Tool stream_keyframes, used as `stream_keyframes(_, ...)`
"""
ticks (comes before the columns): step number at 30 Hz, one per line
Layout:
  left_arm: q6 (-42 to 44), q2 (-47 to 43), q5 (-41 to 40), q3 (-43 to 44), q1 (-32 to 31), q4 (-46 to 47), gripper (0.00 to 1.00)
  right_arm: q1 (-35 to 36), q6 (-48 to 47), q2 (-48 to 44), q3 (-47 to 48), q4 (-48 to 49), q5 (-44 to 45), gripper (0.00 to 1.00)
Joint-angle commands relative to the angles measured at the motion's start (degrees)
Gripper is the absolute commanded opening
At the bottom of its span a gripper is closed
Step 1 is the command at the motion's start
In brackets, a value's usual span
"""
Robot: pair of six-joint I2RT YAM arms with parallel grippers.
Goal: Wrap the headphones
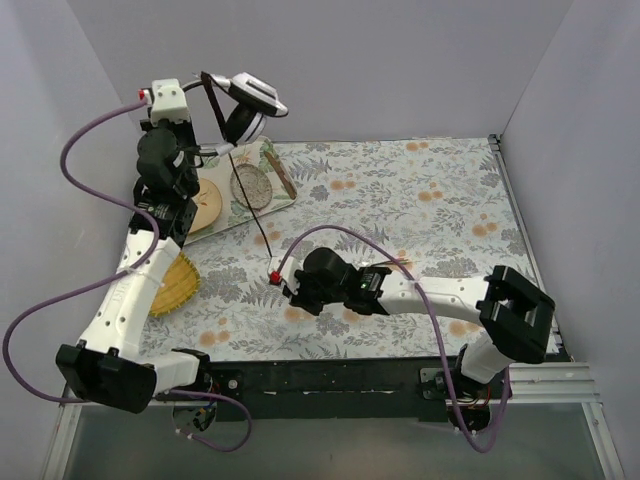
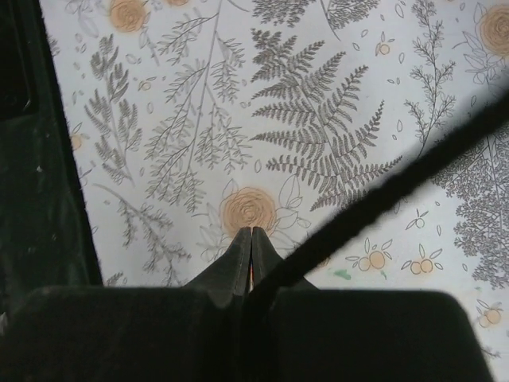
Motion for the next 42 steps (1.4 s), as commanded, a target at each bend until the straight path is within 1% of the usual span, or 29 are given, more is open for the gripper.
stream_keyframes(1,19.2,0.0,-5.1,-9.0,1.5,26.7,0.00,5.4,-4.5,-7.3,8.0,-13.2,7.0,0.01)
stream_keyframes(2,20.7,0.4,-4.3,-10.7,1.5,27.8,0.00,5.9,-4.6,-8.7,10.4,-16.2,9.6,0.01)
stream_keyframes(5,24.6,1.0,-1.7,-15.7,1.4,27.4,0.00,6.6,-4.6,-13.8,14.5,-20.2,13.7,0.01)
stream_keyframes(7,26.8,0.9,-0.5,-19.4,1.4,27.9,0.00,6.6,-4.6,-17.4,18.1,-21.2,15.9,0.01)
stream_keyframes(10,28.9,0.0,1.8,-23.1,0.7,25.9,0.00,6.5,-6.7,-20.3,23.3,-23.1,18.9,0.01)
stream_keyframes(12,30.8,-1.4,5.4,-25.3,-0.8,23.2,0.00,6.4,-9.4,-20.8,26.0,-24.1,24.8,0.01)
stream_keyframes(13,30.8,-2.8,7.5,-26.0,-1.5,20.6,0.00,6.2,-10.5,-20.9,28.5,-24.2,27.0,0.01)
stream_keyframes(14,30.8,-3.1,10.0,-25.2,-3.1,10.9,0.00,5.8,-11.6,-20.6,29.8,-24.5,30.2,0.01)
stream_keyframes(15,29.4,-3.2,14.5,-24.3,-4.2,5.6,0.00,4.6,-13.4,-19.9,32.1,-25.2,31.5,0.01)
stream_keyframes(17,27.0,-3.8,17.2,-22.3,-7.6,-5.4,0.00,2.9,-15.3,-16.8,38.6,-28.1,34.1,0.01)
stream_keyframes(19,25.8,-5.0,19.0,-22.5,-10.2,-9.3,0.00,-1.3,-17.6,-13.7,41.6,-29.1,33.8,0.01)
stream_keyframes(20,25.6,-6.5,19.6,-22.7,-12.4,-12.5,0.00,-3.2,-18.1,-12.7,45.1,-29.9,31.4,0.01)
stream_keyframes(21,25.4,-7.2,20.4,-22.5,-13.3,-14.4,0.00,-6.9,-18.4,-11.6,46.6,-30.5,30.0,0.01)
stream_keyframes(23,23.8,-9.1,24.8,-21.0,-13.9,-19.1,0.00,-10.0,-19.9,-8.6,50.1,-31.7,28.5,0.01)
stream_keyframes(25,23.8,-10.4,28.2,-20.2,-13.9,-21.6,0.00,-13.7,-21.3,-5.9,51.8,-32.2,28.6,0.01)
stream_keyframes(26,24.3,-11.1,28.6,-20.4,-13.9,-22.7,0.00,-14.9,-22.0,-5.0,52.5,-33.2,28.4,0.01)
stream_keyframes(30,27.4,-14.2,27.2,-21.4,-13.9,-23.0,0.00,-21.2,-23.0,-2.0,54.3,-33.8,26.2,0.01)
stream_keyframes(32,28.7,-14.7,27.1,-21.4,-13.9,-23.7,0.00,-22.9,-23.1,-1.3,54.8,-34.0,23.0,0.01)
stream_keyframes(34,29.7,-15.6,26.8,-22.0,-13.9,-23.6,0.00,-24.2,-24.2,0.0,55.9,-34.4,22.5,0.01)
stream_keyframes(36,32.5,-15.4,19.1,-23.5,-13.9,-18.5,0.00,-24.6,-22.9,1.6,58.4,-38.1,21.2,0.01)
stream_keyframes(37,33.8,-15.2,15.8,-25.7,-13.9,-15.9,0.00,-24.6,-22.2,1.7,59.6,-39.0,20.0,0.01)
stream_keyframes(38,35.9,-15.2,12.2,-27.1,-13.9,-9.7,0.00,-24.6,-21.6,1.6,59.6,-39.7,16.4,0.01)
stream_keyframes(39,40.4,-15.3,8.0,-28.5,-13.9,-6.6,0.00,-24.6,-20.5,0.9,59.3,-40.1,14.9,0.01)
stream_keyframes(40,42.9,-15.6,5.8,-31.3,-13.9,0.5,0.00,-24.6,-19.8,0.4,57.9,-40.7,14.3,0.01)
stream_keyframes(41,44.9,-15.4,4.1,-32.5,-13.9,3.9,0.00,-24.6,-19.2,0.1,57.4,-41.2,13.6,0.01)
stream_keyframes(42,49.0,-15.2,0.8,-33.5,-13.9,7.8,0.00,-24.5,-18.9,-0.8,56.9,-41.6,13.5,0.01)
